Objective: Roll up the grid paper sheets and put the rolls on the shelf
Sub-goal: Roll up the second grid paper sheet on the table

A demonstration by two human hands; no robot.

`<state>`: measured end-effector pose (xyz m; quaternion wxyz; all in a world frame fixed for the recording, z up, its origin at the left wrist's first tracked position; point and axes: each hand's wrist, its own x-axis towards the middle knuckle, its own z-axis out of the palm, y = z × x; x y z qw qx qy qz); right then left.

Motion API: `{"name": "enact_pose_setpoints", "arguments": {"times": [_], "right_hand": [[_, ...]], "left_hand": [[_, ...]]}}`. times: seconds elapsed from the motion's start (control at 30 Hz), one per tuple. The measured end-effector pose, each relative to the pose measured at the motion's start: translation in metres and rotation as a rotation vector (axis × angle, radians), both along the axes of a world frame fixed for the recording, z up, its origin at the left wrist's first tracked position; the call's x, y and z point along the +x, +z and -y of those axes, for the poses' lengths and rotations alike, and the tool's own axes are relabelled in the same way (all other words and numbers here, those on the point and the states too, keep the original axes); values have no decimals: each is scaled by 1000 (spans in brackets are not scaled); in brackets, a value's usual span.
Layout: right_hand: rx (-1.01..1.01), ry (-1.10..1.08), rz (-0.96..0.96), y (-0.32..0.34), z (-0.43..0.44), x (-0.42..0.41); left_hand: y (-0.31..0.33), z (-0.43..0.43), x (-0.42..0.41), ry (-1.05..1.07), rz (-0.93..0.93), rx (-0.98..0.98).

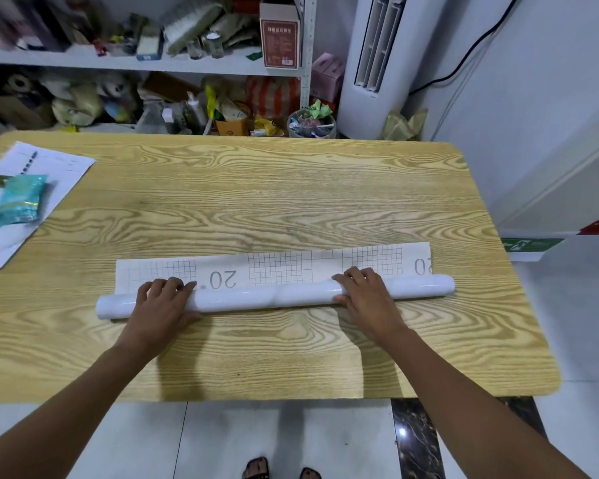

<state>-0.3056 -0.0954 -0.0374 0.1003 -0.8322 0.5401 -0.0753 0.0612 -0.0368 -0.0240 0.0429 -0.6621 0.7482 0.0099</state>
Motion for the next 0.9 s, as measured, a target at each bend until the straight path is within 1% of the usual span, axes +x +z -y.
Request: {"name": "enact_pose_setpoints", "arguments": {"times": [0.1, 0.23, 0.33, 0.5, 0.77, 0.83, 0.9], "right_hand": [[56, -32, 69, 5, 2, 0], [27, -50, 119, 5, 2, 0], [33, -36, 116, 4, 3, 2], [46, 14, 120, 1, 2, 3], [19, 18, 113, -7, 10, 3], [26, 21, 110, -7, 12, 2], [30, 29, 101, -6, 13, 1]], "left_hand": [[1, 1, -1, -20, 0, -20], [4, 4, -2, -35, -27, 2], [2, 6, 1, -31, -39, 27], [-3, 12, 3, -42, -125, -65], [-2, 20, -2, -2, -222, -69], [-4, 22, 0, 4, -227, -62], [-7, 22, 3, 11, -184, -28]]}}
